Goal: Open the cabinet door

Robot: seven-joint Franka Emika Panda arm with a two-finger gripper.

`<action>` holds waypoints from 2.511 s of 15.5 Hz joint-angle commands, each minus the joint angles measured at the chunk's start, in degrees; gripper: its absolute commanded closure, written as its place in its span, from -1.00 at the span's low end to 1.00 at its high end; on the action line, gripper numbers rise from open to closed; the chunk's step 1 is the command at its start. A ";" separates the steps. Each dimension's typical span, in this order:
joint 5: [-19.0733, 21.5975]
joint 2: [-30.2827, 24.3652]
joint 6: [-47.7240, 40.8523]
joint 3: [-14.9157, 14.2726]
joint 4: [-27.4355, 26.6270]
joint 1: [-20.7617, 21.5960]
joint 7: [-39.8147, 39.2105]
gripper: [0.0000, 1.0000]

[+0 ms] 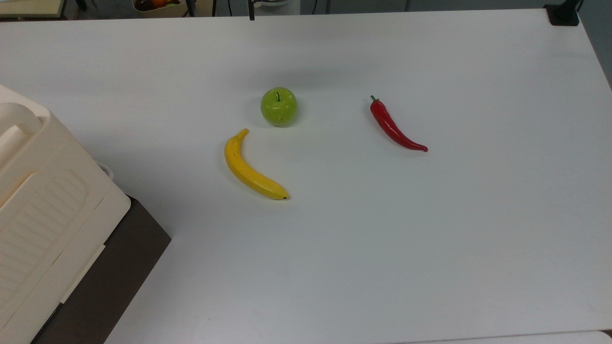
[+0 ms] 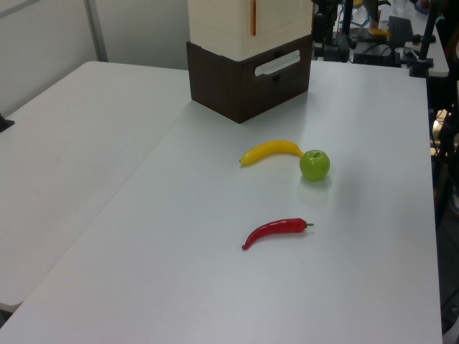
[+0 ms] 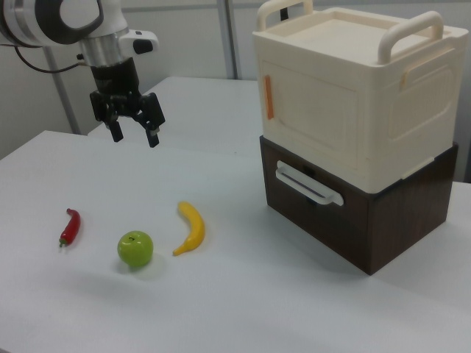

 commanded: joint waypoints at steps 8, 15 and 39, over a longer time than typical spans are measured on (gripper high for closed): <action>-0.58 -0.37 -2.54 0.49 -0.62 -0.40 -0.27 -1.00; -2.42 4.03 3.16 0.23 2.20 -3.20 12.63 -1.00; -16.31 17.04 53.98 -0.48 7.65 -9.89 30.41 -0.79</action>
